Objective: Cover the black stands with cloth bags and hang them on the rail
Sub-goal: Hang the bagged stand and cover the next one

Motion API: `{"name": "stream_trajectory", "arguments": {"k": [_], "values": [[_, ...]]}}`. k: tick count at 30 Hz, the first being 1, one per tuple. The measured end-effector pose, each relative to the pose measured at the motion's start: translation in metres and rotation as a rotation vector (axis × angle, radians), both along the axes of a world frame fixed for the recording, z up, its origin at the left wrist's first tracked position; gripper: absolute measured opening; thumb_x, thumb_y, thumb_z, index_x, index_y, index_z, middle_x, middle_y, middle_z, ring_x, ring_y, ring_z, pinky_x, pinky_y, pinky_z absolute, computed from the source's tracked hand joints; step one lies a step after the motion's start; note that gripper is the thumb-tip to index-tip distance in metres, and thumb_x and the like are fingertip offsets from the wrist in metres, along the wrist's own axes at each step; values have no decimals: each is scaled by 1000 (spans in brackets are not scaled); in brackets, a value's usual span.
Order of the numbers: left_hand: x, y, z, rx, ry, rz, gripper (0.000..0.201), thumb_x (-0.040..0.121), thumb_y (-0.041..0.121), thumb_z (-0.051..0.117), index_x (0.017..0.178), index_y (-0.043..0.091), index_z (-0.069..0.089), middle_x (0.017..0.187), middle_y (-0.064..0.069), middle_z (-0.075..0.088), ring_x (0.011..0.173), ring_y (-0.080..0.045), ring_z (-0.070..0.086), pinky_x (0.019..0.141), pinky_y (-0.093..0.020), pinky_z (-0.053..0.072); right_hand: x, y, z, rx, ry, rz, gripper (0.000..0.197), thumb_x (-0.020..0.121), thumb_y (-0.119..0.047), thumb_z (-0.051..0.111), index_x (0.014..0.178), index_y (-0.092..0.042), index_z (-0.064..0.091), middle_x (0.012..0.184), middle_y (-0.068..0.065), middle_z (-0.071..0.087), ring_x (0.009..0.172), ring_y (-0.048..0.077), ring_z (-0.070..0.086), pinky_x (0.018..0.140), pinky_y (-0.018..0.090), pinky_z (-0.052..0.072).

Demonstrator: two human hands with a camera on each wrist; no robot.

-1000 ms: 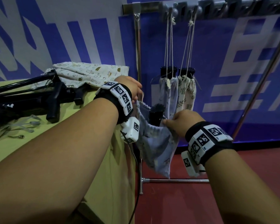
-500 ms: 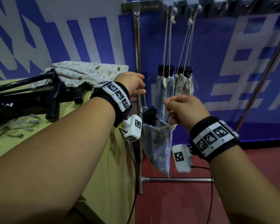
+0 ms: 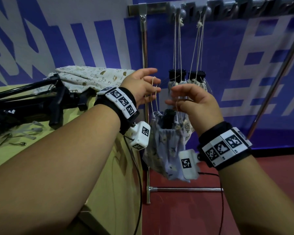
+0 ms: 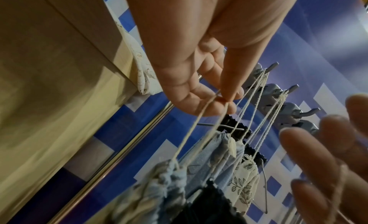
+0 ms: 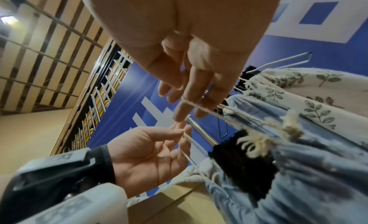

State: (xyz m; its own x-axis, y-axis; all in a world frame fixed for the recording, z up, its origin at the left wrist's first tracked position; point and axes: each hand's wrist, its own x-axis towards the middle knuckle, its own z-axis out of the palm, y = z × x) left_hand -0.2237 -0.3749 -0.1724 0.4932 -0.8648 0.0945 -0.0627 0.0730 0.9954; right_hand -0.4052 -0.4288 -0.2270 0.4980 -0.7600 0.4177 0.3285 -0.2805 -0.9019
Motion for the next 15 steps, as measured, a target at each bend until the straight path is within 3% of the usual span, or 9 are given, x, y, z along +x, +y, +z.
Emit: {"name": "stream_trajectory", "arguments": {"k": [3,6,8,12,15], "values": [[-2,0,1,22,-6,12,66,84,-19,47,133,23,63,109,-3,70,92,-23,76,68,-32,55,-1,1,-2,-46,20,-38,60,93,26,46,121,-21,72,124,11,67,101,21,79,84,29,61],[-5,0,3,33,11,-2,66,84,-16,40,131,24,63,118,-5,70,99,-25,77,70,-31,55,-3,2,-2,-111,46,-67,69,93,26,48,138,-23,67,138,3,63,106,18,77,86,25,61],[-6,1,3,31,30,-15,64,84,-16,39,127,23,66,122,-4,70,103,-26,76,72,-30,57,-3,2,-3,-126,52,-79,68,95,23,49,141,-23,65,143,1,63,109,16,77,86,25,61],[-5,4,5,18,98,-40,63,84,-17,37,124,20,68,123,-2,73,104,-26,76,74,-31,59,1,-1,-9,-129,71,-179,53,99,8,62,138,-26,68,132,-3,71,104,11,78,89,31,63],[-3,3,5,4,136,-69,66,82,-20,37,125,19,68,123,0,74,103,-28,77,76,-33,61,3,-3,-11,-120,154,-293,21,100,-11,74,115,-24,77,108,0,78,85,3,76,82,24,63]]}}
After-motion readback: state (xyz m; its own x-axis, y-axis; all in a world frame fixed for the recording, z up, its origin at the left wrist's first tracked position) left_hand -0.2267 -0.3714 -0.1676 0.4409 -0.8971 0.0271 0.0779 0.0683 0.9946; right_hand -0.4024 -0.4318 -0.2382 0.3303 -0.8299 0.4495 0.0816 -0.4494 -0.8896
